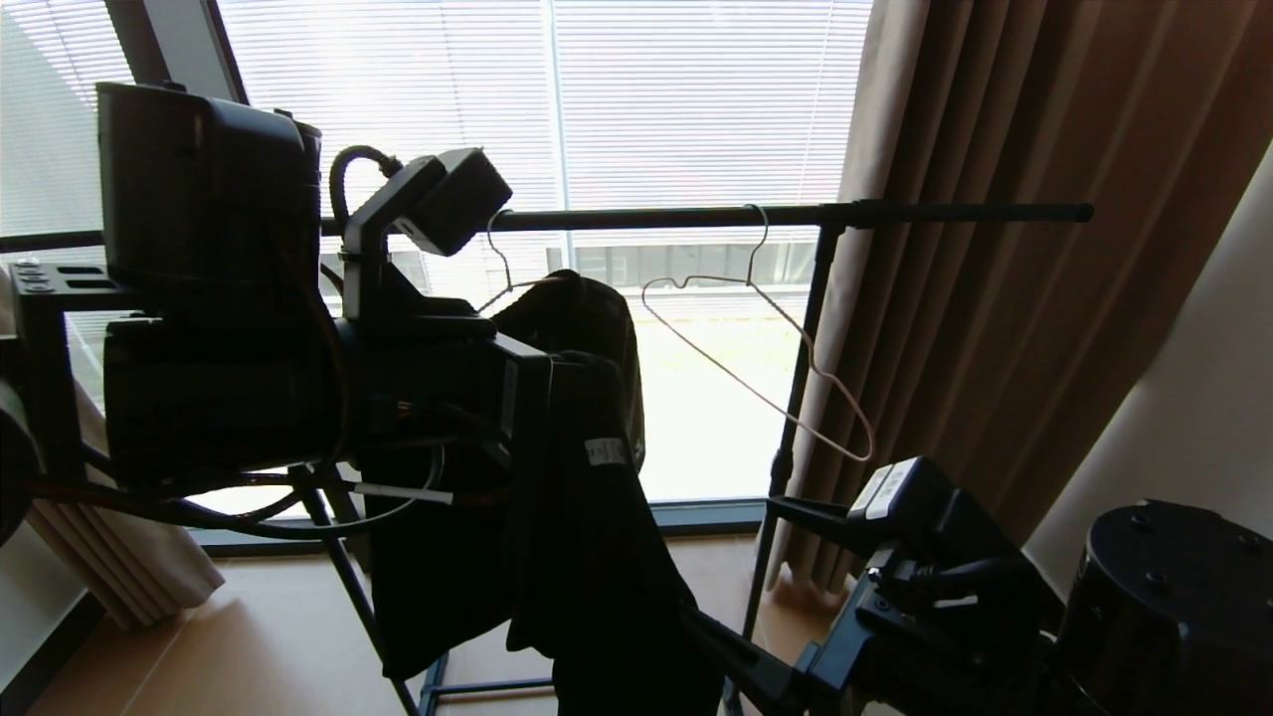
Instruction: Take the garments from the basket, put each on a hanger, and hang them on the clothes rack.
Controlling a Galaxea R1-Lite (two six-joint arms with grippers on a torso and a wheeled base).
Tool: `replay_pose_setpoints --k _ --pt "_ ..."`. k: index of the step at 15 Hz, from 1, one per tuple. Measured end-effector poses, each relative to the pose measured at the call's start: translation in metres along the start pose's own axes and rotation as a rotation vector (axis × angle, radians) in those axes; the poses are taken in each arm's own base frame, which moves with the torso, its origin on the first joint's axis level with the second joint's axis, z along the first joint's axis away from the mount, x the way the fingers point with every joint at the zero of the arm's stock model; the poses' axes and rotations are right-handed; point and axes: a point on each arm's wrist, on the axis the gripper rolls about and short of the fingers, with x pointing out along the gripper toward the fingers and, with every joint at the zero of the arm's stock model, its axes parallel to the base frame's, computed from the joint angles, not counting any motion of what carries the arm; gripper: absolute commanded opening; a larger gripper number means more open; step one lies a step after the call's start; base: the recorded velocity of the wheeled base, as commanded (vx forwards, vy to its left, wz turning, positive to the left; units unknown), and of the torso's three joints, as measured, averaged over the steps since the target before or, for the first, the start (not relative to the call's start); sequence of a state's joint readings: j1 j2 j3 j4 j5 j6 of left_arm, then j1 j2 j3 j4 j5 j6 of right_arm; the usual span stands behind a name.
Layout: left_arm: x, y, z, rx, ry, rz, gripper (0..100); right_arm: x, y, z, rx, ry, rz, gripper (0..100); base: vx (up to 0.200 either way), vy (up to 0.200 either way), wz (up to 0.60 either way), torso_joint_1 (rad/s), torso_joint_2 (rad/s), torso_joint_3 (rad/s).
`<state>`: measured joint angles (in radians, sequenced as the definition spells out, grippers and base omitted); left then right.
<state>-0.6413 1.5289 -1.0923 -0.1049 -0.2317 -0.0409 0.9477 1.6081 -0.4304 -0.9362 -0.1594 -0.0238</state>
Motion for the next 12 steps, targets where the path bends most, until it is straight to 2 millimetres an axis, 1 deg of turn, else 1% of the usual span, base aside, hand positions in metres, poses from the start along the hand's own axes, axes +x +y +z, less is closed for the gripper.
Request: replay_pose_setpoints --k 2,5,8,12 --pt "-0.001 -0.001 0.0 0.002 0.0 -0.004 0 0.005 0.001 0.009 -0.014 -0.029 -0.001 100 0.0 0.0 0.0 0.0 0.0 0.0" --pt "0.0 -0.004 -0.001 0.008 0.004 -0.015 0 0.019 0.002 0.021 -0.02 -0.063 -0.003 100 0.0 0.0 0.0 0.0 0.0 0.0" --pt "0.0 -0.007 -0.002 0.01 0.008 -0.024 0 0.035 0.003 0.023 -0.02 -0.06 -0.01 100 0.0 0.0 0.0 0.0 0.0 0.0" --pt "-0.001 -0.009 -0.002 0.016 0.006 -0.03 0 0.051 -0.005 0.018 -0.015 -0.037 -0.045 100 0.0 0.0 0.0 0.0 0.0 0.0"
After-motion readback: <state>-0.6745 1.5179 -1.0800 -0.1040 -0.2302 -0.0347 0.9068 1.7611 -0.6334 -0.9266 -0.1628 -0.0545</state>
